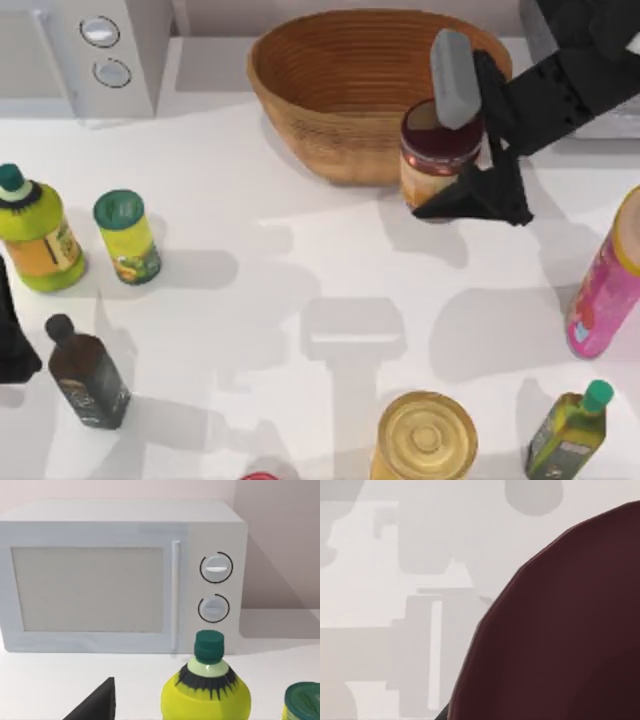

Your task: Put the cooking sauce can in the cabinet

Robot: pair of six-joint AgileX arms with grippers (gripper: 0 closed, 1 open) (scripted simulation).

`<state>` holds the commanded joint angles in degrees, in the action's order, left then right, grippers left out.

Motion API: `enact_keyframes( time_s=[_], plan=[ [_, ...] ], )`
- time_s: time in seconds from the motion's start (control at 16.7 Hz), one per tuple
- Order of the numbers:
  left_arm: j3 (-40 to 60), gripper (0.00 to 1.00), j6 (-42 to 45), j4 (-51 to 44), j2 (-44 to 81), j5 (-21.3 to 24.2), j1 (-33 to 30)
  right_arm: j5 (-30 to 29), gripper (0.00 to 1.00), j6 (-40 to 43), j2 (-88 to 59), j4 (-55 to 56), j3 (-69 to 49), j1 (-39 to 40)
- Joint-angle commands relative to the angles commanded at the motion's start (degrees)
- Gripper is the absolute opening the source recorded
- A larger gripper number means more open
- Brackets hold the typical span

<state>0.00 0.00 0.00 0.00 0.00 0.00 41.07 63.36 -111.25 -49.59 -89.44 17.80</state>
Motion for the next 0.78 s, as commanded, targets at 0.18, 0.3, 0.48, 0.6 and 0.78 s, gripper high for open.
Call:
enact_keyframes(
  time_s=[0.18,0.3,0.48,0.6,0.78],
  plan=[
    [0.0,1.0,0.0,0.0,0.0,0.0,0.0,0.0,0.0,0.1,1.2,-3.3,-2.0,0.3],
    [0.0,1.0,0.0,0.0,0.0,0.0,0.0,0.0,0.0,0.2,1.6,-4.3,-2.6,0.5],
    [0.0,1.0,0.0,0.0,0.0,0.0,0.0,-0.1,0.0,0.2,1.6,-4.4,-2.6,0.5],
    [0.0,1.0,0.0,0.0,0.0,0.0,0.0,0.0,0.0,0.1,1.4,-4.3,-2.5,0.3],
    [0.0,1.0,0.0,0.0,0.0,0.0,0.0,-0.9,0.0,-1.5,2.4,-4.2,-0.7,0.0]
  ],
)
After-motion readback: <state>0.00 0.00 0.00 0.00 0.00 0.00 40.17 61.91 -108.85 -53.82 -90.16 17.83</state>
